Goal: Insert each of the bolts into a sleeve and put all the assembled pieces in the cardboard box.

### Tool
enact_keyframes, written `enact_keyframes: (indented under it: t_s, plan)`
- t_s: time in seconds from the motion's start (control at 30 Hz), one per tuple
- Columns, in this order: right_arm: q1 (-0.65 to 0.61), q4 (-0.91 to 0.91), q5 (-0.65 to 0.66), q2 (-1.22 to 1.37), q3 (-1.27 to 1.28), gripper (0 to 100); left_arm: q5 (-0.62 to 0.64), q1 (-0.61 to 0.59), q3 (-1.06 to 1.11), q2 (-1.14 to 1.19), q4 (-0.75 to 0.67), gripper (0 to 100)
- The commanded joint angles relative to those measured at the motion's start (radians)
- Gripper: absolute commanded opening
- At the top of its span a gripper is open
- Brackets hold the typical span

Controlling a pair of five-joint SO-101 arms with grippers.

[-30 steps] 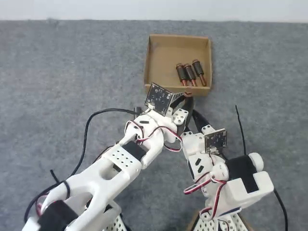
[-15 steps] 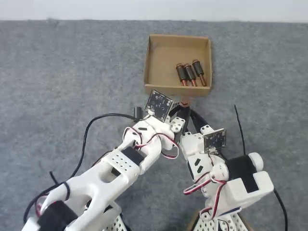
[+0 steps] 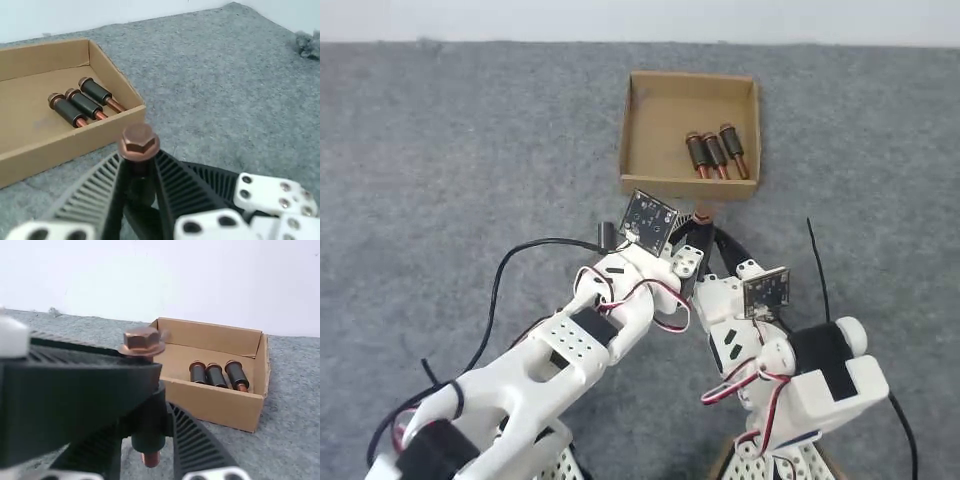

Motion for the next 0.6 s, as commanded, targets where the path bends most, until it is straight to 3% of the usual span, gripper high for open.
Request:
enact_keyframes:
  t_s: [0.0,0.13,0.33,0.57]
  plan:
    - [0.044,-0.008,-0.006,-0.041,0.028,0.7,-0.008,-0.008,0.013,-0.041,-0.012,1]
    - [0.044,-0.008,-0.006,-0.041,0.028,0.7,0.040,-0.003,0.012,-0.043,-0.012,2]
    - [0.038,-0.001,-0.006,-0.041,0.023,0.7,0.104,-0.003,0.030,-0.043,-0.005,18]
    - [0.039,-0.001,-0.006,-0.041,0.021,0.7,0.104,-0.003,0.061,-0.054,-0.009,17]
